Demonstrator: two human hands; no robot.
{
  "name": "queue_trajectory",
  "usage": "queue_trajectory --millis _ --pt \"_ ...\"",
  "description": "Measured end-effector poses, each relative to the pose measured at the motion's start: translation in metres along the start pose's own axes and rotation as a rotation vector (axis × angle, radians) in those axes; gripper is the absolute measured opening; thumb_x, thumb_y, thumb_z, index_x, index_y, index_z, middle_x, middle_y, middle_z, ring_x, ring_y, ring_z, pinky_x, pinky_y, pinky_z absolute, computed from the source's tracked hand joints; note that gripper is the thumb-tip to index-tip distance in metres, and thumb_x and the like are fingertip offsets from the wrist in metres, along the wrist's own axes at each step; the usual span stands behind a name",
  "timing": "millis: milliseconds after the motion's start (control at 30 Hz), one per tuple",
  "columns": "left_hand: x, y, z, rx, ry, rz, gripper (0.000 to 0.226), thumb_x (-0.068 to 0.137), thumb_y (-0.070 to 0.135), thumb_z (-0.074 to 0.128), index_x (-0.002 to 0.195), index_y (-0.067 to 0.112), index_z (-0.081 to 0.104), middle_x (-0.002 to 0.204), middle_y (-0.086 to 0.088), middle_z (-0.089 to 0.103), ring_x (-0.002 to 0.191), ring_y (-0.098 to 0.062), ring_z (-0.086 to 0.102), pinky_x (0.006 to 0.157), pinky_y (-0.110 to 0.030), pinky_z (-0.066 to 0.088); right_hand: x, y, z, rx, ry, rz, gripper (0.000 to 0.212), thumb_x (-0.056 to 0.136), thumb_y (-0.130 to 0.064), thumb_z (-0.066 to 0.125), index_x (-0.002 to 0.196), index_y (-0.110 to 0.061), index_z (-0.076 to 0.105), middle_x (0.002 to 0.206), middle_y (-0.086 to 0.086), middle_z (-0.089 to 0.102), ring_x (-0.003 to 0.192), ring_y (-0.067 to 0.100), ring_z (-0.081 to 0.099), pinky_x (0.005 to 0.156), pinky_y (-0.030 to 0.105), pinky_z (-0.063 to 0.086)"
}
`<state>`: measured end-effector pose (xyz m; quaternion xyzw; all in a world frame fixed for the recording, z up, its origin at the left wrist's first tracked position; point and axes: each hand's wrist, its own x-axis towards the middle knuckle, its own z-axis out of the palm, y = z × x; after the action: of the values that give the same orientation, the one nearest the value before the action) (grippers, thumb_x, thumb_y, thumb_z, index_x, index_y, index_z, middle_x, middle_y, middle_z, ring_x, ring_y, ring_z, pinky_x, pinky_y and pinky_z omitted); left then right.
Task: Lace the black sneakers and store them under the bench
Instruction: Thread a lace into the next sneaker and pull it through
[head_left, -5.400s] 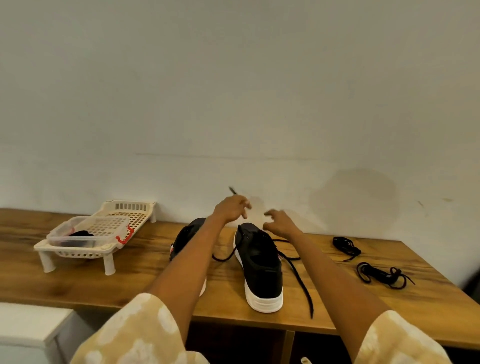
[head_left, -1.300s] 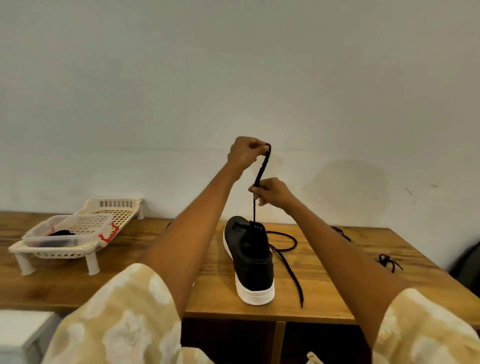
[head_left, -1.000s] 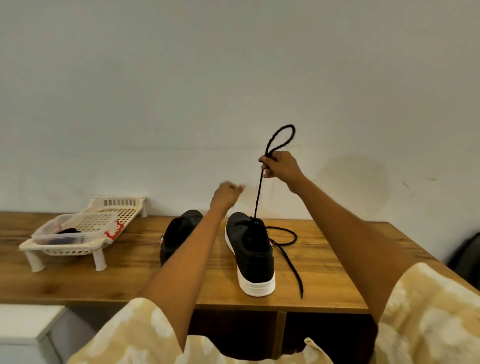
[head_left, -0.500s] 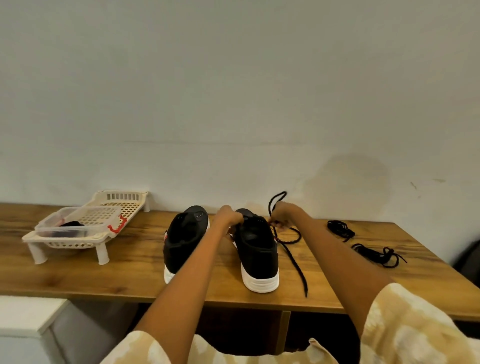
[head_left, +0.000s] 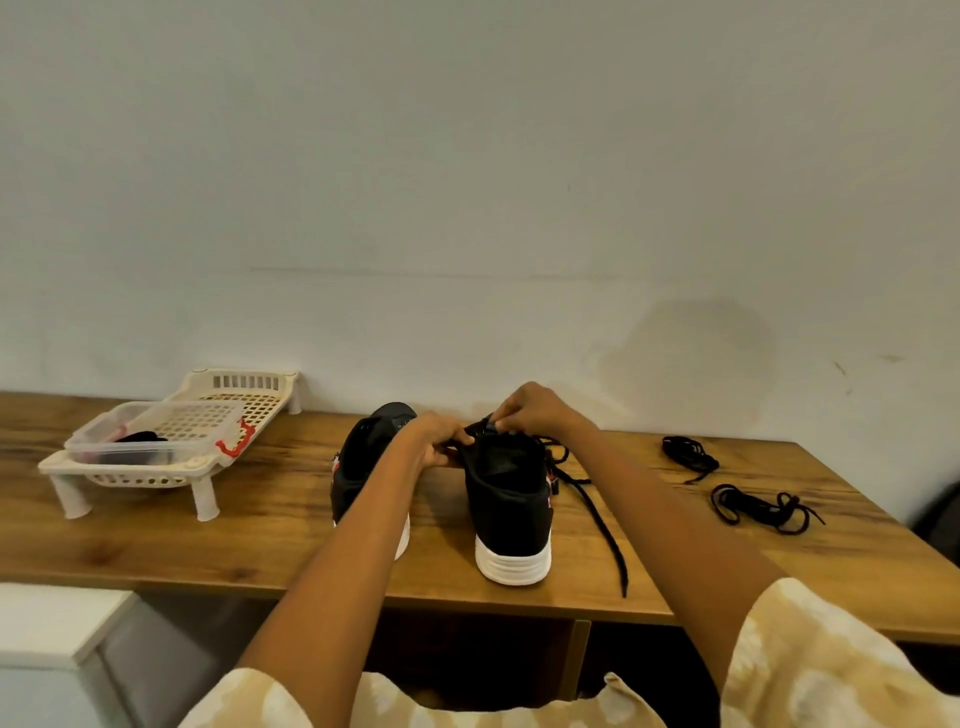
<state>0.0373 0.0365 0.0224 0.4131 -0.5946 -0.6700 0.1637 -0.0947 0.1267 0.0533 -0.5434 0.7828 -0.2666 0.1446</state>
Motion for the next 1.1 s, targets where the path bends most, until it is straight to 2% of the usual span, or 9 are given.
queue_trajectory --millis 167,367,467,633,733,833,967,1100 --pt "-0.003 0.001 -0.001 -0.011 -0.044 -0.001 0.016 0.090 -0.012 0.045 0.086 0.000 0.055 0.089 -0.014 0.056 0.080 -0.027 0.057 0.091 -0.039 0.049 0.000 -0.004 0.020 -0.093 0.064 -0.051 0.019 0.086 -0.010 0.066 0.103 -0.005 0.073 0.106 0.013 0.071 0.097 0.022 0.064 0.080 0.025 0.046" --pt "-0.005 0.000 -0.002 0.075 -0.039 0.038 0.013 0.088 -0.008 0.050 0.098 -0.004 0.056 0.095 -0.015 0.058 0.087 -0.031 0.060 0.089 -0.043 0.052 0.001 0.001 0.028 -0.082 0.099 -0.064 0.016 0.085 -0.011 0.068 0.100 -0.008 0.073 0.107 0.009 0.070 0.101 0.021 0.063 0.086 0.027 0.048" --pt "-0.007 0.002 -0.002 0.141 -0.025 0.071 0.015 0.087 -0.007 0.053 0.102 -0.004 0.057 0.092 -0.014 0.060 0.080 -0.027 0.060 0.082 -0.040 0.053 0.003 0.000 0.030 -0.072 0.128 -0.054 0.012 0.084 -0.010 0.068 0.095 -0.005 0.071 0.105 0.009 0.070 0.099 0.021 0.063 0.084 0.028 0.048" --pt "-0.009 0.003 -0.003 0.194 -0.050 0.087 0.013 0.089 -0.003 0.052 0.101 -0.002 0.058 0.092 -0.011 0.060 0.077 -0.023 0.061 0.082 -0.037 0.053 0.009 -0.001 0.032 -0.103 0.135 -0.031 0.012 0.086 -0.009 0.066 0.094 -0.003 0.072 0.103 0.011 0.070 0.096 0.021 0.064 0.077 0.024 0.046" --pt "-0.011 0.005 -0.003 0.205 -0.072 0.101 0.017 0.095 0.012 0.050 0.104 0.001 0.059 0.094 -0.010 0.062 0.078 -0.022 0.062 0.075 -0.034 0.054 0.010 -0.002 0.031 -0.131 0.117 -0.037 0.012 0.087 -0.009 0.063 0.096 -0.004 0.070 0.105 0.012 0.069 0.095 0.021 0.063 0.077 0.024 0.046" --pt "-0.011 0.004 -0.003 0.210 -0.047 0.116 0.018 0.098 0.012 0.044 0.094 0.004 0.059 0.087 -0.009 0.062 0.073 -0.021 0.062 0.069 -0.032 0.053 0.010 -0.001 0.028 -0.077 0.085 -0.058 0.007 0.088 -0.008 0.061 0.094 -0.010 0.061 0.110 0.012 0.063 0.099 0.025 0.060 0.079 0.026 0.046" --pt "-0.004 -0.004 0.006 0.246 0.085 0.198 0.018 0.098 0.012 0.048 0.084 0.007 0.059 0.088 -0.009 0.063 0.062 -0.018 0.061 0.059 -0.028 0.052 0.011 -0.003 0.019 0.030 -0.038 -0.009 0.024 0.087 -0.004 0.060 0.108 -0.010 0.051 0.107 0.016 0.062 0.076 0.020 0.063 0.076 0.030 0.053" --pt "0.002 -0.006 0.011 0.332 0.132 0.241 0.021 0.097 0.009 0.049 0.080 0.007 0.061 0.090 -0.010 0.062 0.058 -0.019 0.059 0.058 -0.028 0.049 0.013 -0.006 0.008 0.078 -0.054 0.030 0.025 0.087 0.000 0.062 0.105 -0.011 0.048 0.105 0.019 0.064 0.064 0.013 0.064 0.058 0.019 0.053"
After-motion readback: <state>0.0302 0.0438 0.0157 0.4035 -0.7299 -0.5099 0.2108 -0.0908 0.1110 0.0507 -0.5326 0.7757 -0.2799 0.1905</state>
